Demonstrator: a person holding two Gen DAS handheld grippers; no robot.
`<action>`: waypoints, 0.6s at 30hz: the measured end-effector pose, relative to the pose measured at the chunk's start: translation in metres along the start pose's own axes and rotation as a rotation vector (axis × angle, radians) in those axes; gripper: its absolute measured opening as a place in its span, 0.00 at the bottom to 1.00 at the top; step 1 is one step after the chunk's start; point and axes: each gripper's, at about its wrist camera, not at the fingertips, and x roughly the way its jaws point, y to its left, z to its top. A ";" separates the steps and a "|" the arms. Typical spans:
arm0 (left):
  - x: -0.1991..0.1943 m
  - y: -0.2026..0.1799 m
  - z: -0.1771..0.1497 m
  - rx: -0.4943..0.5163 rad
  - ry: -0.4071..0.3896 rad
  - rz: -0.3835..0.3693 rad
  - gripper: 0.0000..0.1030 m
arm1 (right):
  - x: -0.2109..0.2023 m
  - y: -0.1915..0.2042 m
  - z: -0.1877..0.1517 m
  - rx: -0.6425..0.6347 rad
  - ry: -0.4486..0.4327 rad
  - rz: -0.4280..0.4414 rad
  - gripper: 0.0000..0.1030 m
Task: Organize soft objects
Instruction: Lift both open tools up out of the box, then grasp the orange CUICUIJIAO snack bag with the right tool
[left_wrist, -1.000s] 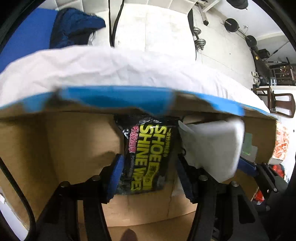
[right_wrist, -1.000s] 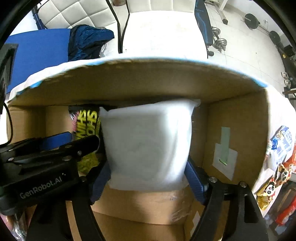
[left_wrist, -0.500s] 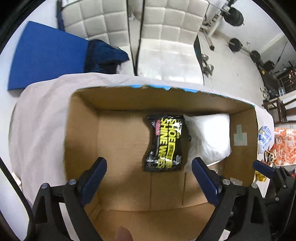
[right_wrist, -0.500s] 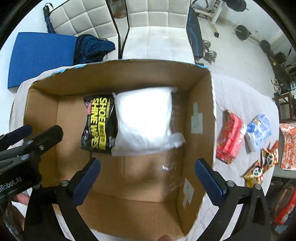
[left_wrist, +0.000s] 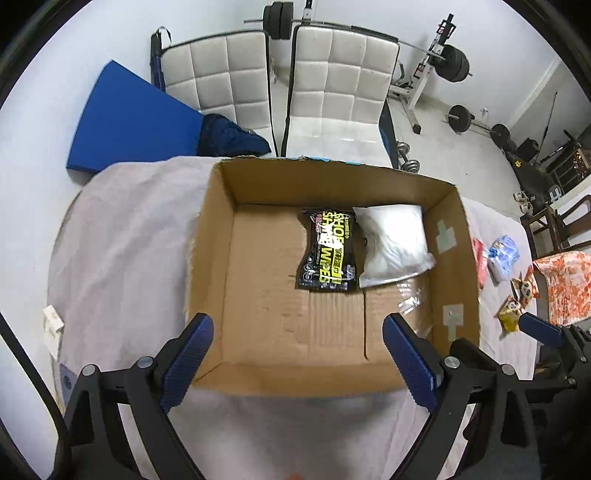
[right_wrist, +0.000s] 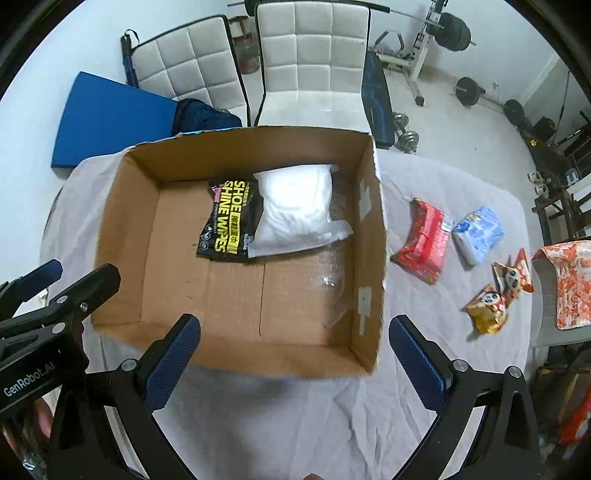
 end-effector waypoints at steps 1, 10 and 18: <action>-0.006 -0.001 -0.003 0.005 -0.006 0.002 0.91 | -0.007 0.000 -0.005 -0.002 -0.007 0.002 1.00; -0.054 -0.011 -0.024 0.026 -0.066 0.011 0.91 | -0.055 0.002 -0.034 -0.016 -0.061 0.037 1.00; -0.073 -0.037 -0.034 0.007 -0.071 -0.010 0.91 | -0.071 -0.023 -0.045 -0.003 -0.052 0.099 1.00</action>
